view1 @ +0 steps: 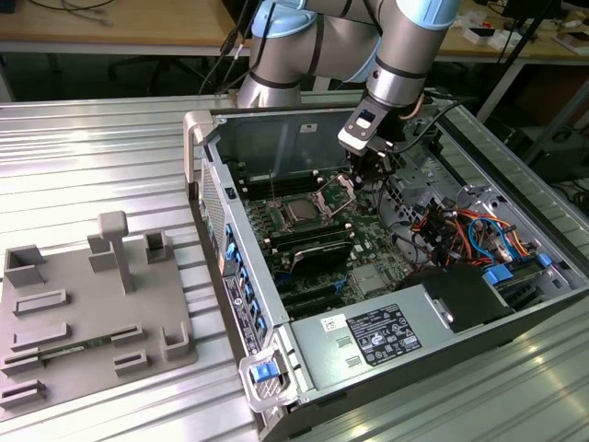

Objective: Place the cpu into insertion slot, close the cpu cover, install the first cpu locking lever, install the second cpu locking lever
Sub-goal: 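Close the cpu cover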

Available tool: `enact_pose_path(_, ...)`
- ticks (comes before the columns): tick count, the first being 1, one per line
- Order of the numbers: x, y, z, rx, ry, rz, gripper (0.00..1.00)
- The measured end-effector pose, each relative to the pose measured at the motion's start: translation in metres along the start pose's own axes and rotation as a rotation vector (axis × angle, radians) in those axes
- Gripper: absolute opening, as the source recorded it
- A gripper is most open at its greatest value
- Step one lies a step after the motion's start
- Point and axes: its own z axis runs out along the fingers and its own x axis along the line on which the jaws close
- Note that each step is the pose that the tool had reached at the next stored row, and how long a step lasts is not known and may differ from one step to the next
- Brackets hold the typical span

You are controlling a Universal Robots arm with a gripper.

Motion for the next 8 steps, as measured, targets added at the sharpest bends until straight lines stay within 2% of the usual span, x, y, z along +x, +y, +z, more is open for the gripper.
enact_pose_path(8, 0.0001, -0.0015, 0.0, 0.0, -0.0001, -0.001, 0.11)
